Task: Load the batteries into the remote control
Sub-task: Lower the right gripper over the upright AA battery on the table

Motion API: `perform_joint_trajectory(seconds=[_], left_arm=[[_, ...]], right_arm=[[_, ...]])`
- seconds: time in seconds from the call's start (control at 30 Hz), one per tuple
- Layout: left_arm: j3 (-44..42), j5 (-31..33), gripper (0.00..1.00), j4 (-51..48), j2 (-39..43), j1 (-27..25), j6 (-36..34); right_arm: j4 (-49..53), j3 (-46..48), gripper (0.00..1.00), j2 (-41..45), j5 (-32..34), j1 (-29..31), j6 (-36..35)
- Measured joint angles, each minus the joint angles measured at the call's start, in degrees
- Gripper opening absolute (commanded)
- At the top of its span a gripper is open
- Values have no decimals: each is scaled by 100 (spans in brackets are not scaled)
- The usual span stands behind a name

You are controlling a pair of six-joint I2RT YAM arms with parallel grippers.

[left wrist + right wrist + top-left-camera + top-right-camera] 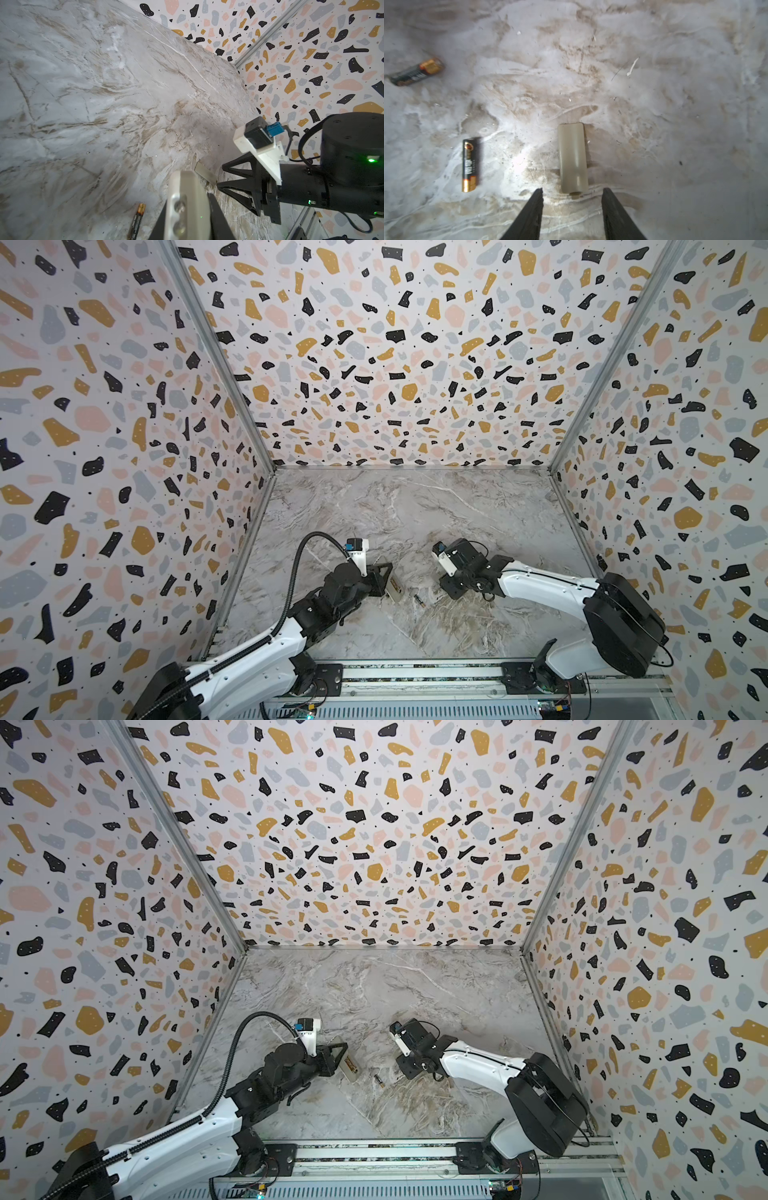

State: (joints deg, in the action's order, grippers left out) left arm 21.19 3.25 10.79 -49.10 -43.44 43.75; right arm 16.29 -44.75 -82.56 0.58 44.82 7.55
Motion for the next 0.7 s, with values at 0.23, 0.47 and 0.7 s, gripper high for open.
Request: perform_joint_trajectory(seconds=[0.23, 0.47, 0.7], left_arm=[[-17, -111, 0, 0, 92, 17, 39], [-70, -131, 0, -11, 188, 28, 61], [-125, -131, 0, -15, 282, 28, 92]], right_arm=[[-7, -92, 48, 282, -55, 315, 33], [-61, -94, 47, 269, -131, 728, 164], [-256, -98, 47, 181, -160, 979, 278]])
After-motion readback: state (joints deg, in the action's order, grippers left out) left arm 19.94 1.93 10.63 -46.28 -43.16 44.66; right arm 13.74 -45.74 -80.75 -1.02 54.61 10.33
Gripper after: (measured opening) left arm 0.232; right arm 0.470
